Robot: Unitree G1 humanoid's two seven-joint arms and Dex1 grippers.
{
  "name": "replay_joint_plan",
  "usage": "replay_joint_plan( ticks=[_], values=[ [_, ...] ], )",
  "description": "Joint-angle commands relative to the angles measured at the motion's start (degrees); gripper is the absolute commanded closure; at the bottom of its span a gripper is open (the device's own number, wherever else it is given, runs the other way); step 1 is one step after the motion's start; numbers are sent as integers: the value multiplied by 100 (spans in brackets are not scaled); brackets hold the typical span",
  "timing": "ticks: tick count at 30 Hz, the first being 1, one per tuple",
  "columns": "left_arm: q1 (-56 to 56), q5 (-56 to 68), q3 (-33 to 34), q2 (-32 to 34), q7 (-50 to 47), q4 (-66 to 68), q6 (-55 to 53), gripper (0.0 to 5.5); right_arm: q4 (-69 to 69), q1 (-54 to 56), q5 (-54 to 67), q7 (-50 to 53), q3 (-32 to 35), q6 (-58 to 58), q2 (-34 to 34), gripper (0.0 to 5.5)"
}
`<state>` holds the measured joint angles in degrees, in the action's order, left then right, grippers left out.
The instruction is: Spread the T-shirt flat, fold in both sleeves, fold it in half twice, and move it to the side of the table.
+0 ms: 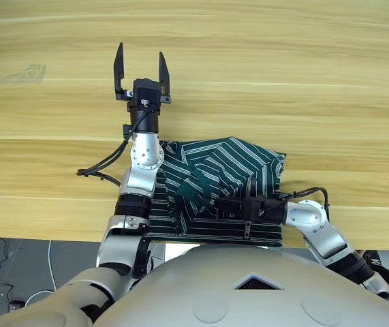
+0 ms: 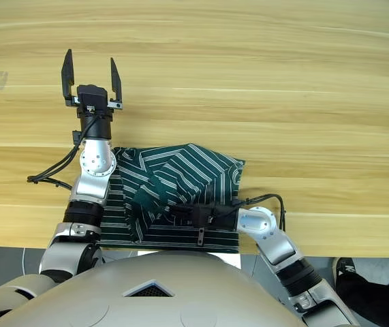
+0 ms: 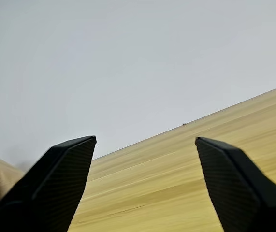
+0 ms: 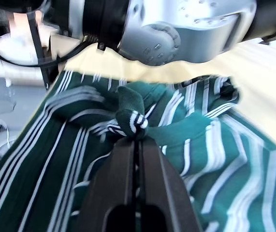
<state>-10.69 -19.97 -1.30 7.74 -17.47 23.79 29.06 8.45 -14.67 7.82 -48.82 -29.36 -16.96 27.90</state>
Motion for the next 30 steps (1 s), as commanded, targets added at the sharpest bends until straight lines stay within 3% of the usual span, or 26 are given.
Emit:
replay_joint_plan(
  ticks=[1, 6, 10, 17, 21, 30],
  values=[
    [28, 249, 65, 34, 183, -368, -68, 169, 384, 450, 612, 57, 587, 375, -43, 548],
    [917, 2089, 83, 54, 1761, -1753, -889, 169, 685, 1055, 851, 275, 1370, 561, -16, 548],
    [2353, 4184, 60, 369, 2974, -3844, -1849, 169, 803, 1389, 820, 430, 1748, 698, -9, 548],
    [4522, 5141, -493, 1678, 5200, -5277, -2553, 169, 1067, 1074, 521, 609, 1724, 780, -35, 548],
    [4942, 5380, -608, 1829, 5506, -5818, -2734, 169, 1144, 970, 427, 683, 1656, 819, -100, 548],
    [5085, 3633, -934, 2076, 4709, -6584, -3337, 169, 1027, 949, 137, 766, 1605, 656, -121, 548]
  ],
)
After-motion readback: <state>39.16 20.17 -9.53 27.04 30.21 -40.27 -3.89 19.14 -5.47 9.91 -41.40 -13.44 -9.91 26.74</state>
